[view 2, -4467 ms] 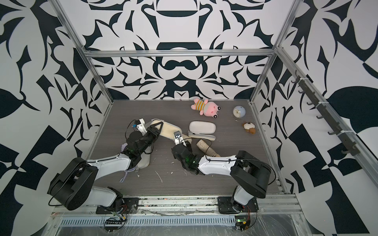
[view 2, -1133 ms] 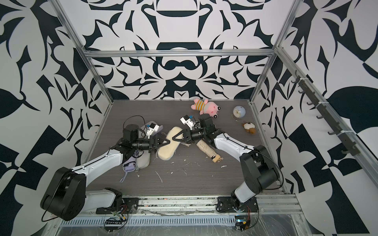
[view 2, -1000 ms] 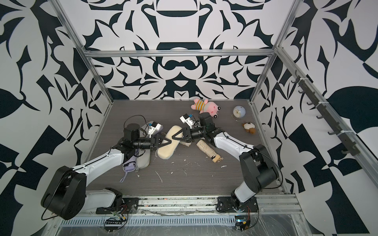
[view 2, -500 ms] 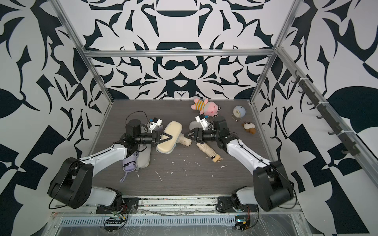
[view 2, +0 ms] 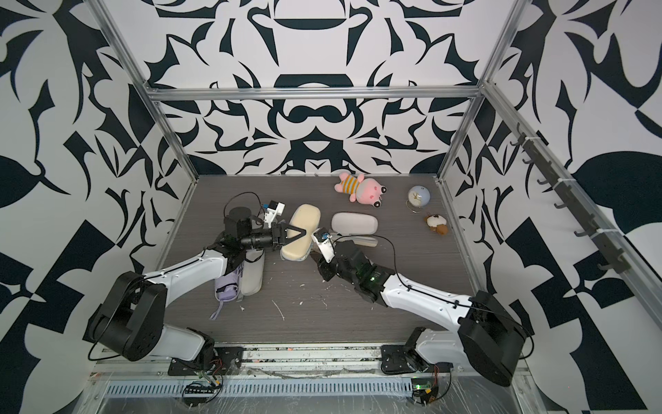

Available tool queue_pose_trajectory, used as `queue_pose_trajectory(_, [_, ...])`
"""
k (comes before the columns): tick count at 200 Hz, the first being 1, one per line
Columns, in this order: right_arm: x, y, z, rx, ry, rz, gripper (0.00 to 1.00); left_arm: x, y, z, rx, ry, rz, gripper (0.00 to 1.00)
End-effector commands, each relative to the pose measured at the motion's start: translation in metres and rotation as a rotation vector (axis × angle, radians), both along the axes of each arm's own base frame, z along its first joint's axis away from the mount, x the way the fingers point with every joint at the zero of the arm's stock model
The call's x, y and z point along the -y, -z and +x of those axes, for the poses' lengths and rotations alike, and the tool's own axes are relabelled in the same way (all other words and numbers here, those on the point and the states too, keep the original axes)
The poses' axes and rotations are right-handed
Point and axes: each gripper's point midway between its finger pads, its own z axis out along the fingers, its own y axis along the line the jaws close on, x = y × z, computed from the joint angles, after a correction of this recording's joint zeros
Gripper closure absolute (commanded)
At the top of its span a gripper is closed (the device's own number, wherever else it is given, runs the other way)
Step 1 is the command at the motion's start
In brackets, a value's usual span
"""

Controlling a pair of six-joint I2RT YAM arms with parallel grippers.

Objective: Put umbrellas into zippered umbrella sleeves
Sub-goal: Zip the zipper on the umbrella sleeve.

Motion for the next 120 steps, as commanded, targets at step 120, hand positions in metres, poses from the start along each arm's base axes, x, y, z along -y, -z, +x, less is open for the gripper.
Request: queue_pose_trajectory(120, [-0.036, -0.056, 0.016, 0.289, -0.098, -0.077, 0.75, 0.011, -0.019, -0.005, 0.077, 0.044, -0.018, 0.63])
